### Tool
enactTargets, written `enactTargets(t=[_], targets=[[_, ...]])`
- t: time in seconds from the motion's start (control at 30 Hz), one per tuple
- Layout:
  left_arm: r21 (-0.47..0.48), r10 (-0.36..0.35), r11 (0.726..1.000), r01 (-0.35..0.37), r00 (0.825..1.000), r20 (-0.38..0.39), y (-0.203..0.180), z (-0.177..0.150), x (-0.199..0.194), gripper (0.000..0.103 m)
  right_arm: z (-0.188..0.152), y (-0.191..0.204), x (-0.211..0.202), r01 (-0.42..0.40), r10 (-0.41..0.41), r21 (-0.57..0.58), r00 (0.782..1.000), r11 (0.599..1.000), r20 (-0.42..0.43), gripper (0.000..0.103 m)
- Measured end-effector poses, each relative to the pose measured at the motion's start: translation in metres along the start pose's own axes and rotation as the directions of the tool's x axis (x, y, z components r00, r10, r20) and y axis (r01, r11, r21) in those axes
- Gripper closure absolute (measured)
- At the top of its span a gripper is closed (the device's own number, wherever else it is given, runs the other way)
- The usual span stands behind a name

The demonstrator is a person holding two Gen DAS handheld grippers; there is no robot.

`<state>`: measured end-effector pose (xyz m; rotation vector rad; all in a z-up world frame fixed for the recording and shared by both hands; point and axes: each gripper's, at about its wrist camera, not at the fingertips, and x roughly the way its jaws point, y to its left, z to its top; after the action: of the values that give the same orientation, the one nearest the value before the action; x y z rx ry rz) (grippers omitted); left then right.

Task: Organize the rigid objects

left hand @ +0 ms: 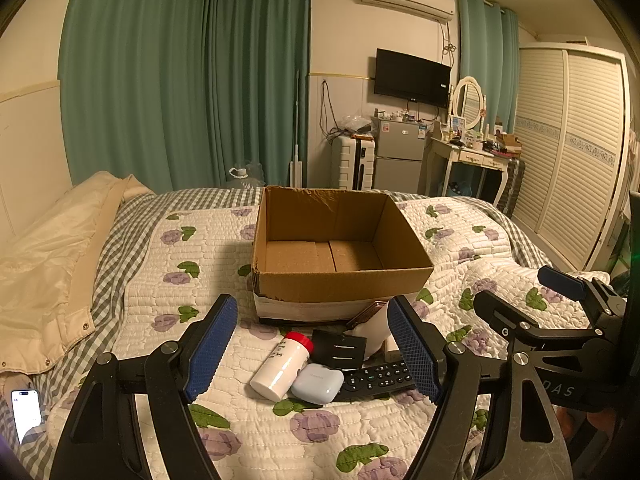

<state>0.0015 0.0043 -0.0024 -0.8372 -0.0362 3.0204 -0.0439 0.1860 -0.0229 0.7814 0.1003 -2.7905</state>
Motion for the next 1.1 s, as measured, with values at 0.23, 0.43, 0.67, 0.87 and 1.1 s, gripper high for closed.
enactTargets(t=[0.23,0.43,0.67,0.87,1.1], targets=[[-0.002,0.002,1.0,-0.002,1.0,-0.001,0.0,-0.0001,-0.0003,0.023,-0.0004,0.0,0.0004,-0.002,0.002,0.001,1.0,1.0,-0.002,0.0],[-0.002,0.002,1.0,-0.002,1.0,-0.001,0.0002,-0.0001,-0.0003,0.023,-0.0006,-0.0005,0.0009,-0.004,0.004,0.001,1.0,1.0,-0.002,0.0],[-0.002,0.002,1.0,-0.002,1.0,-0.001,0.0002,-0.0001,-0.0001,0.023,-0.0007,0.0006,0.0011,-0.006,0.006,-0.003,1.0,1.0,-0.003,0.0],[-0.001,0.002,1.0,-0.002,1.0,-0.002,-0.0004,-0.001,-0.0002,0.023,0.0001,0.0029,0.003,-0.012,0.012,-0.009,1.0,1.0,-0.006,0.0],[-0.004,0.002,1.0,-0.002,1.0,0.005,0.0011,-0.0017,-0.0009,0.023,0.0023,0.005,0.0034,-0.027,0.027,-0.016,1.0,0.999,-0.008,0.0]])
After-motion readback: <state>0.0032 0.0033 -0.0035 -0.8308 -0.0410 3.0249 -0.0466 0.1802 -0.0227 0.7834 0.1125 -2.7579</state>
